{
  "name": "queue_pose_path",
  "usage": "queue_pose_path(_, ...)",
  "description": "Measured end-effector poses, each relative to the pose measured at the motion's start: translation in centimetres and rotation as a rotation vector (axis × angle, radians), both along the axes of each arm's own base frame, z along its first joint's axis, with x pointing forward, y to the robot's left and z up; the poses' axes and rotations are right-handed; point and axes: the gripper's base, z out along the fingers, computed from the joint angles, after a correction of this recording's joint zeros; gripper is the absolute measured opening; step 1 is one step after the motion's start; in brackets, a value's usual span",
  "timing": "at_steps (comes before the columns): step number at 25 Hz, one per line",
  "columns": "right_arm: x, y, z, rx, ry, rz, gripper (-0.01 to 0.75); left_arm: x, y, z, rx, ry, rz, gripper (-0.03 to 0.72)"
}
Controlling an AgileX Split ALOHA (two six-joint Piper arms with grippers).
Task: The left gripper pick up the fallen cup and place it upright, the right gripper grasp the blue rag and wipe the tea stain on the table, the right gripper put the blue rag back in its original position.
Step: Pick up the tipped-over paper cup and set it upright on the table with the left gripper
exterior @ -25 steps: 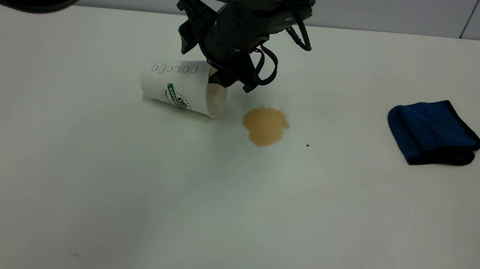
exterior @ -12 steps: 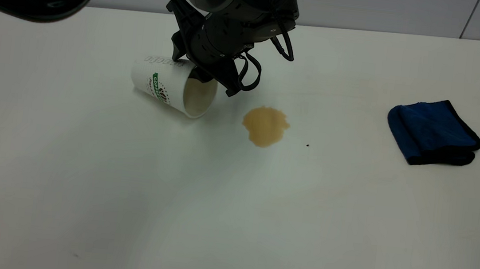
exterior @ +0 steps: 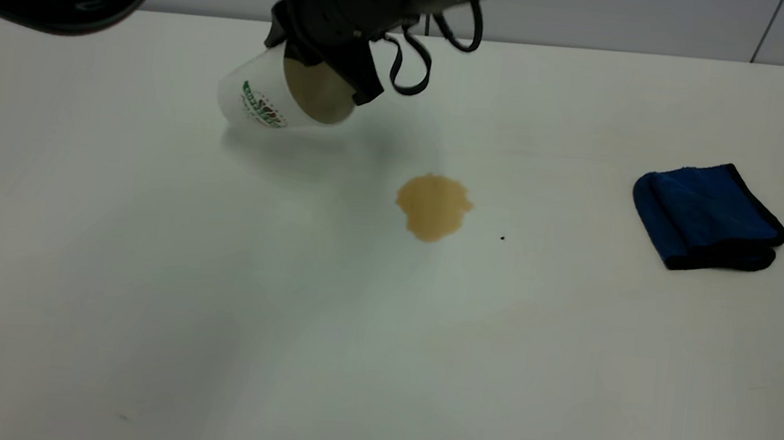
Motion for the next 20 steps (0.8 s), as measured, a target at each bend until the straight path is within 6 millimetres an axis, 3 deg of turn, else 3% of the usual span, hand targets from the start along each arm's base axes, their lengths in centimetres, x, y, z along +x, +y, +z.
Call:
queue_pose_path(5,0.0,0.0,0.0,0.0,0.0,0.0,0.242,1.1,-0.6,4.5,-0.174,0.08,-0.064,0.008)
queue_pose_path(10,0.0,0.0,0.0,0.0,0.0,0.0,0.242,2.9,1.8,8.6,-0.384,0.152,-0.1,0.008)
queue_pose_path(17,0.0,0.0,0.0,0.0,0.0,0.0,0.242,6.0,9.7,8.4,-0.644,0.288,-0.047,0.008)
queue_pose_path(20,0.0,0.0,0.0,0.0,0.0,0.0,0.242,6.7,12.1,8.1,-0.756,0.317,-0.024,0.008)
